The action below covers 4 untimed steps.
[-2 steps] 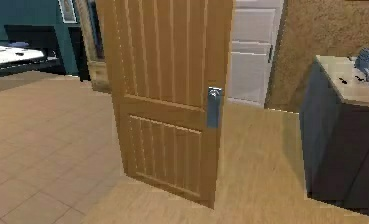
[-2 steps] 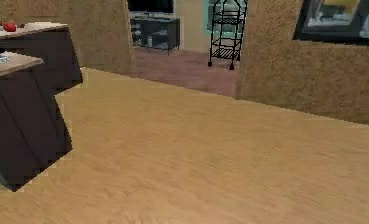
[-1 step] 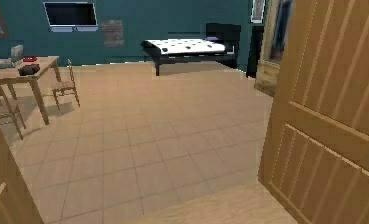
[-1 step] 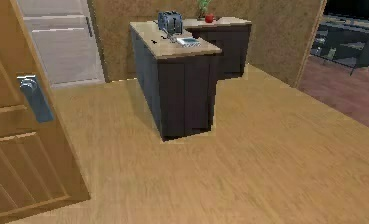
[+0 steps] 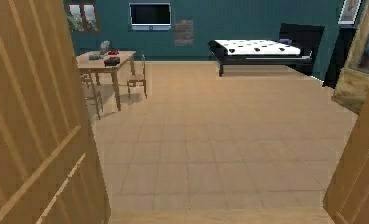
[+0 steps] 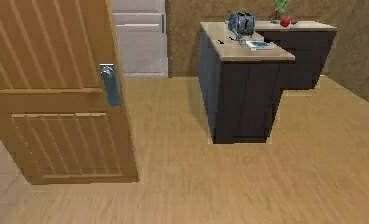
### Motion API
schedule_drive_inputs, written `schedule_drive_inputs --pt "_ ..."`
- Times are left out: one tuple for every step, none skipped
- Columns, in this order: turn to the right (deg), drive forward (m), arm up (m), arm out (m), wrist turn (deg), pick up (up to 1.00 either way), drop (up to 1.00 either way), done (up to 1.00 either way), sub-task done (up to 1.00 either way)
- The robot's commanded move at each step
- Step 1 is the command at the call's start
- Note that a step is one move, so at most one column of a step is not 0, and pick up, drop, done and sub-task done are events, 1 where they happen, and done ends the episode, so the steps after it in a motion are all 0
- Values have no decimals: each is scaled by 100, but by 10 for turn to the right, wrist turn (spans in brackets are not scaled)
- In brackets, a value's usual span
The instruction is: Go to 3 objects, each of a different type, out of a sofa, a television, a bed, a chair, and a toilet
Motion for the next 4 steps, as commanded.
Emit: schedule_drive_inputs --pt "0 100 0 0 0 0 0 0 0" --pt "0 50 0 0 0 0 0 0 0" --pt "-420 0 0 0 0 0 0 0 0" --pt "0 50 0 0 0 0 0 0 0"
